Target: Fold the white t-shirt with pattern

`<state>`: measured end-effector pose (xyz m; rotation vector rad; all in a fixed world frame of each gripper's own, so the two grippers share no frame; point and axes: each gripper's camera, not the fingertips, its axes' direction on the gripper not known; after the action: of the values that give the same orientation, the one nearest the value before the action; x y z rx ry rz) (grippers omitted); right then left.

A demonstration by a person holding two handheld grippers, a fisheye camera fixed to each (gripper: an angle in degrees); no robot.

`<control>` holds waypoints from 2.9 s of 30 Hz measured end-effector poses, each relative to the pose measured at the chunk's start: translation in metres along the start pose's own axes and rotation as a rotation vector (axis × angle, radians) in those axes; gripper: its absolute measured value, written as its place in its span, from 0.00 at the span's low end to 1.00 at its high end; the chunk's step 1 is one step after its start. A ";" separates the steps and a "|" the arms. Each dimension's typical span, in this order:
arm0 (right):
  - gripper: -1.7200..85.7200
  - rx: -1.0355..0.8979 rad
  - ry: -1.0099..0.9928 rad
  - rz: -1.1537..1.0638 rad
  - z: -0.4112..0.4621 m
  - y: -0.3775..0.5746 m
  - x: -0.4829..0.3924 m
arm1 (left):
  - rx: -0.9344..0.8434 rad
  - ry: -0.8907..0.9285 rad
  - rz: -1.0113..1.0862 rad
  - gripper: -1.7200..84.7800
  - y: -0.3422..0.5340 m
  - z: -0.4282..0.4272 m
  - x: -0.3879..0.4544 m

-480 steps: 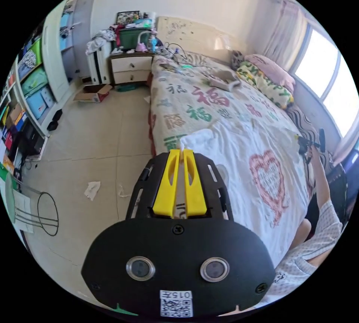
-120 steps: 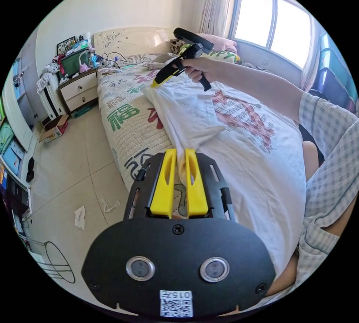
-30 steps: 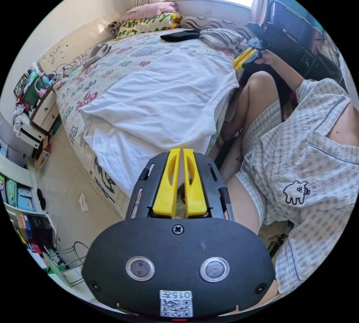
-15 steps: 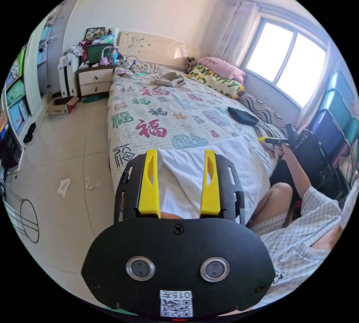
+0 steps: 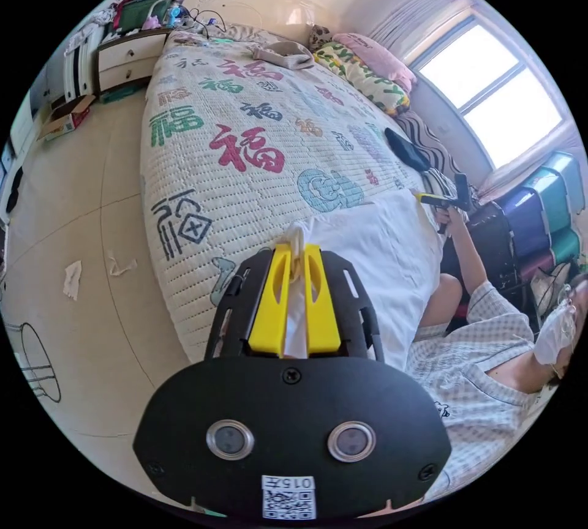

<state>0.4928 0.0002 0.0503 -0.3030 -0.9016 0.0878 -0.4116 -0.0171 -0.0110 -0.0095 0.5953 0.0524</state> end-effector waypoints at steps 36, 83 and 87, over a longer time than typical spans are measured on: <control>0.13 -0.314 0.131 -0.675 0.130 0.073 -0.205 | -0.239 -0.109 0.548 0.13 0.045 0.055 0.176; 0.12 -0.342 0.349 -0.600 0.509 -0.318 -0.564 | -0.003 0.134 0.024 0.14 0.131 -0.060 -0.019; 0.12 -0.435 0.525 -0.629 0.563 -0.344 -0.588 | 0.003 0.173 0.039 0.14 0.135 -0.064 -0.030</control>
<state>-0.3298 -0.3214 0.0333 -0.4074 -0.4496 -0.7476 -0.4793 0.1149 -0.0468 0.0004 0.7690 0.0893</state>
